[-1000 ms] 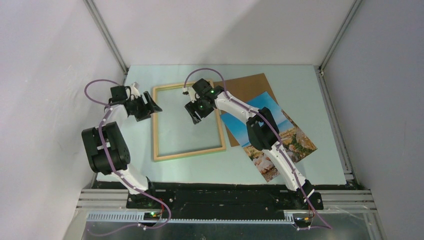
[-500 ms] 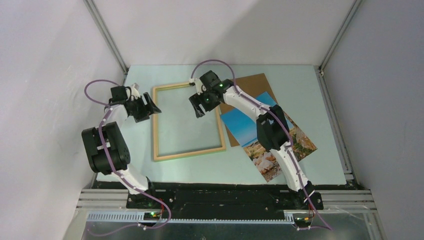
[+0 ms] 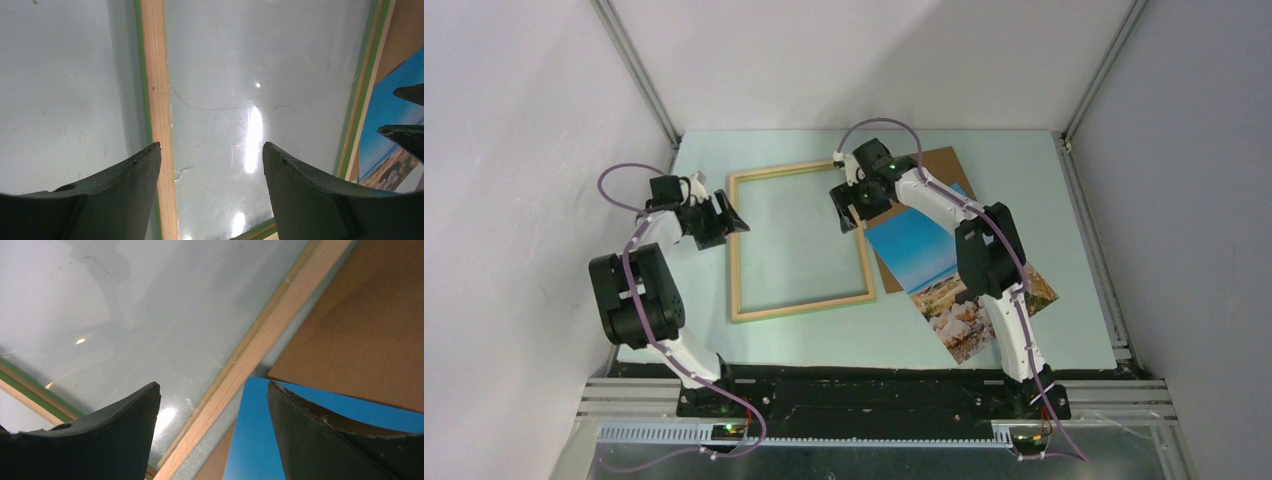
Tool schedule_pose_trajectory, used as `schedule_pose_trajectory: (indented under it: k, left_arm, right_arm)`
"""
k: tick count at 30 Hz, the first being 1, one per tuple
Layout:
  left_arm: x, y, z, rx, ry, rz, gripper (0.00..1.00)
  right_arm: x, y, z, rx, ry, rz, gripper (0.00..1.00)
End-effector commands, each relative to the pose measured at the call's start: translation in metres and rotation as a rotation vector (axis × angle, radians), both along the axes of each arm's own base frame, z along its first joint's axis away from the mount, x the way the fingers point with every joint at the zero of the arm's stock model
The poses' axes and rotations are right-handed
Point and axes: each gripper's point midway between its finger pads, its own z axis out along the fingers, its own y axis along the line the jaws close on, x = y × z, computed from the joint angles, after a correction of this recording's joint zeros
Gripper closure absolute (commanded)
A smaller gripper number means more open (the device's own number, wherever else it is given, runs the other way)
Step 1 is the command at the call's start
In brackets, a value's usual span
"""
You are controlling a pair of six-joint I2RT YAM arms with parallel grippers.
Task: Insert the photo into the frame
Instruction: Place the photo frame item in the photo frame, then adjust the photo frame at the center of the board.
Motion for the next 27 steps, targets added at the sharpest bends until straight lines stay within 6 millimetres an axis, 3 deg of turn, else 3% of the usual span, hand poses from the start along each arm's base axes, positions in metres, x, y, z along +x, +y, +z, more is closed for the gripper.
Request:
schedule_pose_trajectory:
  k: [1, 16, 27]
  left_arm:
    - [-0.002, -0.007, 0.000, -0.017, 0.001, -0.024, 0.22]
    - [-0.005, -0.005, -0.015, 0.026, 0.047, -0.012, 0.22]
    - [-0.007, -0.004, -0.013, 0.057, 0.034, -0.026, 0.22]
  right_arm:
    - [0.003, -0.001, 0.024, 0.058, -0.020, -0.012, 0.18]
    - [0.000, -0.017, -0.010, 0.068, 0.086, -0.054, 0.32]
    - [0.003, -0.025, -0.037, -0.091, -0.006, -0.042, 0.39]
